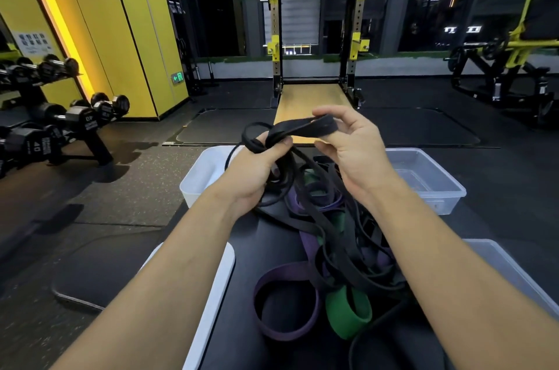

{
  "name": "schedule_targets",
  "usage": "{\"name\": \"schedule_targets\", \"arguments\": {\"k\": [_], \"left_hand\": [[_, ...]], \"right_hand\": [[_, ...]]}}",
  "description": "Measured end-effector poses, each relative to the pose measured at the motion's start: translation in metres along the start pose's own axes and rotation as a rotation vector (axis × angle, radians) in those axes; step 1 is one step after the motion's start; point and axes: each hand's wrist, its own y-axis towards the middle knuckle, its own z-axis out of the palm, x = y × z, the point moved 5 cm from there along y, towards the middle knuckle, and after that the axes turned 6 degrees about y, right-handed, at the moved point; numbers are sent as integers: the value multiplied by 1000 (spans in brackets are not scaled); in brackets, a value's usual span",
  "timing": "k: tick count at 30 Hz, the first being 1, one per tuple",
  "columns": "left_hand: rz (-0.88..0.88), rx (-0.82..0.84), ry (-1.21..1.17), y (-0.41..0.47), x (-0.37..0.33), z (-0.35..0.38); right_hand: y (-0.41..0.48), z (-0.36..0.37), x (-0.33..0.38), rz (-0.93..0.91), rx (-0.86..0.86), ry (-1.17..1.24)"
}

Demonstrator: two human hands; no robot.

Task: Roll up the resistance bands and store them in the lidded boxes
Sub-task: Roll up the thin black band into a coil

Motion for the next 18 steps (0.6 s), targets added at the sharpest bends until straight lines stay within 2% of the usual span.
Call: {"name": "schedule_targets", "arguments": {"k": [5, 8, 11, 15, 18], "left_hand": [[-146, 6, -150, -6, 7, 1], [-186, 22, -196, -6, 4, -3], [-194, -13, -230, -7, -6, -11], [-196, -84, -54, -7, -6, -27], [-211, -96, -1, -9, -1, -33]], "right_hand": [[-8, -8, -26, 152, 31, 14], [-9, -24, -36, 171, -14, -247], [-18, -29, -54, 197, 39, -523], [-39, -24, -77, 206, 113, -875], [-60, -12, -88, 145, 171, -995]]}}
